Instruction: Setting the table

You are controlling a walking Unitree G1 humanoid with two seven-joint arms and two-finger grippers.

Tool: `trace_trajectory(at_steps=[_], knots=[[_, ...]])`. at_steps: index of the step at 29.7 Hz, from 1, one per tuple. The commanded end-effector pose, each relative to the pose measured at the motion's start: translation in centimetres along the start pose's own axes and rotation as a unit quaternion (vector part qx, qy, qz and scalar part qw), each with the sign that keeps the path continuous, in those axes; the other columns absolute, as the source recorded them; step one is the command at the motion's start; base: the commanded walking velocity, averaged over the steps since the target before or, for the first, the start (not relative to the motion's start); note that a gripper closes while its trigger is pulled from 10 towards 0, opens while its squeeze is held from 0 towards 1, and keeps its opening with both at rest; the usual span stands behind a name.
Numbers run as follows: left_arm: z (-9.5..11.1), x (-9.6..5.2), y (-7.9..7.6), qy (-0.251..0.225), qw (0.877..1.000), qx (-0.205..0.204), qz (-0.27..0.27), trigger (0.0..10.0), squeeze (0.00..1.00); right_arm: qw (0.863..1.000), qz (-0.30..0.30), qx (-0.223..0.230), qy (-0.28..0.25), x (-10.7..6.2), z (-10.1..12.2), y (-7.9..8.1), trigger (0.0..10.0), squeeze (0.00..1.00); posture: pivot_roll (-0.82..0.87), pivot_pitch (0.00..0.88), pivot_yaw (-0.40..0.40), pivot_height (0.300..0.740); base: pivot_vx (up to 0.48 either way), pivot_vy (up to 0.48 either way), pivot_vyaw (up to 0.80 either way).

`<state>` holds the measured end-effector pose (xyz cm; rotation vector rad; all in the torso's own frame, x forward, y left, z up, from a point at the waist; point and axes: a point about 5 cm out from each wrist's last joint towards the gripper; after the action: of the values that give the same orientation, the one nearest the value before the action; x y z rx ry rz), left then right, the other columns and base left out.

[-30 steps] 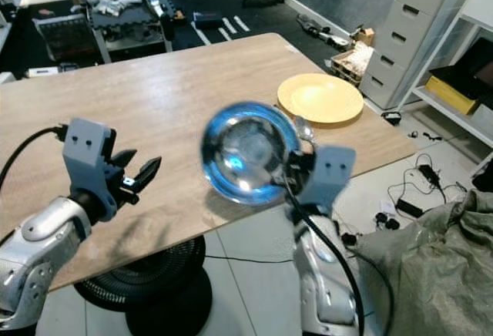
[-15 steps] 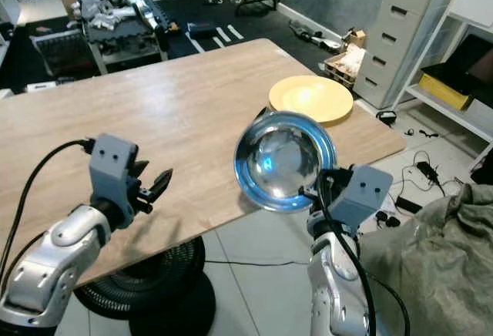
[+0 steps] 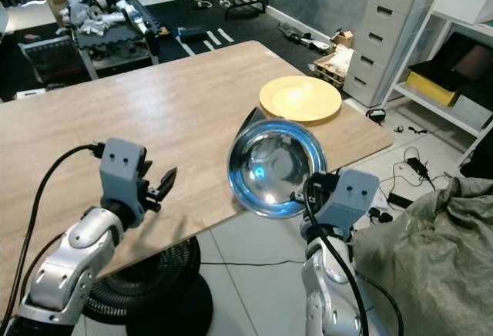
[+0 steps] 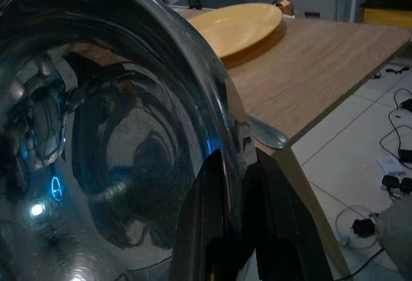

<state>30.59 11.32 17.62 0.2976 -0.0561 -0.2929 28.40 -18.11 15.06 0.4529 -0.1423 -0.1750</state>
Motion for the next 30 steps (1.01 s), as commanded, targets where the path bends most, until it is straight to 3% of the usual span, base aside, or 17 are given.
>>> trace_trajectory(at_steps=[1,4,30], knots=[[-0.4,0.1,0.0,0.006,1.000,0.005,0.004,10.0,0.00,1.000,0.016,0.005,-0.008,0.1,0.1,0.6,10.0,0.00,-0.06,0.000,0.130,0.740,0.000,0.000,0.00],[-0.5,0.2,0.0,0.004,1.000,0.008,0.005,10.0,0.00,1.000,0.015,0.004,-0.008,0.1,0.0,0.6,10.0,0.00,-0.06,0.000,0.131,0.740,0.000,0.000,0.00],[-0.9,0.8,0.1,0.000,1.000,0.020,0.004,10.0,0.00,1.000,-0.001,0.001,0.006,-0.1,-1.1,-0.1,10.0,0.00,-0.06,0.000,0.144,0.740,0.000,0.000,-0.80]])
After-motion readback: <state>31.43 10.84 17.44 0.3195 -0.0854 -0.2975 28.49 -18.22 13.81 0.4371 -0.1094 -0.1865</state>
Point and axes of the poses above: a point about 5 cm out from each wrist's last joint towards the gripper, its own x axis pointing out of the wrist towards the gripper, its own z axis along the axis of the wrist's last joint, y = z × x, and after that the axes turned 14 degrees about x, right-handed
